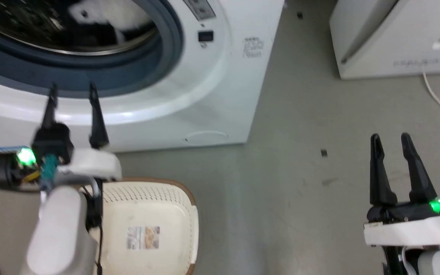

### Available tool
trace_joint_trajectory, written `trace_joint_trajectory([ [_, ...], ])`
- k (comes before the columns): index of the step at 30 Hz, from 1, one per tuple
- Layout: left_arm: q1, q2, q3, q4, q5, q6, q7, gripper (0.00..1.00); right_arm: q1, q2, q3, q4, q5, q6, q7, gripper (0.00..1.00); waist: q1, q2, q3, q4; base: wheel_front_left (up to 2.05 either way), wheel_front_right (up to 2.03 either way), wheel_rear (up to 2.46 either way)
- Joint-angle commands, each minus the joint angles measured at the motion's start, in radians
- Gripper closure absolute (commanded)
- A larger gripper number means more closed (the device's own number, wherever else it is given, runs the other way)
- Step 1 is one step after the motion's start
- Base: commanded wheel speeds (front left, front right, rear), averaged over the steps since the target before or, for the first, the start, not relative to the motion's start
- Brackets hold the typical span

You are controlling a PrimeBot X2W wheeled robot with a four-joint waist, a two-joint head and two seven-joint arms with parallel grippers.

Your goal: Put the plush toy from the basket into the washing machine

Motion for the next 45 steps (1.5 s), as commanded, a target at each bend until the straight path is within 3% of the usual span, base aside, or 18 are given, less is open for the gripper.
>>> trace_joint_trajectory([
  [1,0.035,-0.009,0.001,-0.015,0.011,0.002,-0.005,0.00,0.020,0.000,-0.004,0.006,-0.013,0.001,-0.004,0.00,0.0001,0.0000,-0.079,0.045,0.00,0.00,0.00],
  [13,0.356,-0.068,-0.017,-0.123,0.062,-0.006,-0.005,0.00,0.163,0.000,-0.002,0.021,-0.065,0.001,-0.004,0.00,0.0001,0.0000,-0.290,0.079,0.00,0.00,0.00],
  [21,0.490,-0.090,-0.043,-0.160,0.071,-0.032,-0.005,0.00,0.227,0.000,-0.011,0.029,-0.075,0.001,-0.004,0.00,0.0001,0.0000,-0.331,0.096,0.00,0.00,0.00],
  [27,0.529,-0.105,-0.038,-0.162,0.073,-0.029,-0.005,0.00,0.250,0.000,-0.016,0.031,-0.076,0.001,-0.004,0.00,0.0001,0.0000,-0.340,0.108,0.00,0.00,0.00],
  [28,0.523,-0.102,-0.039,-0.158,0.067,-0.028,0.000,1.00,0.238,0.000,-0.016,0.029,-0.069,0.000,0.000,1.00,0.0001,0.0000,-0.340,0.108,0.00,0.00,0.00],
  [45,0.516,-0.110,-0.030,-0.173,0.071,-0.045,0.029,1.00,0.223,0.000,-0.013,0.032,-0.095,0.000,0.028,1.00,0.0001,0.0000,-0.339,0.106,0.00,0.00,0.00],
])
